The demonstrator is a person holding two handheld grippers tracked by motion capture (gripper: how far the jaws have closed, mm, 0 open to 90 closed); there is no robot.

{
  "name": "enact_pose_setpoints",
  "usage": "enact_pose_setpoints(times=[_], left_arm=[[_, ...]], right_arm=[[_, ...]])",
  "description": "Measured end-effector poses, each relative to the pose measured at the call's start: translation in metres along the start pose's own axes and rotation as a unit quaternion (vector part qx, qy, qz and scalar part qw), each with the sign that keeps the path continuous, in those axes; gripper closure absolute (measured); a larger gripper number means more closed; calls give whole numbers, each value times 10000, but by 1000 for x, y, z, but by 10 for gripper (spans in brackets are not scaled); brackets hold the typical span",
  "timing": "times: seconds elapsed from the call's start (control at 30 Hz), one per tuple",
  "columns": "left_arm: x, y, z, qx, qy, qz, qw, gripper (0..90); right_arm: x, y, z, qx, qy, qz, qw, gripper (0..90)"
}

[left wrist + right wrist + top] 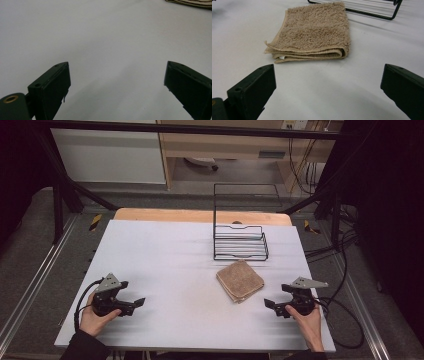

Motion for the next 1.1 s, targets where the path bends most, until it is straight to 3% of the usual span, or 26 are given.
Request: enact_pose_setpoints(times=[0.8, 1.1], left_arm=[[-3, 0, 0, -13, -2, 11, 10000, 63], [-3, -1, 0, 17, 31, 30, 10000, 64]], right_arm=[[8, 0, 7, 176, -75, -87, 9998, 5], [19, 4, 15, 236, -96, -191, 9995, 11]])
Point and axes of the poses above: each handheld gripper's, and its own axes: z roughly forward along the jaws, y roughly out of its top, x roughly to its left, the point moved 8 cm from there along z, roughly forward along the jaws, and after that the axes turned 4 degrees about z, right-handed, at the moved point
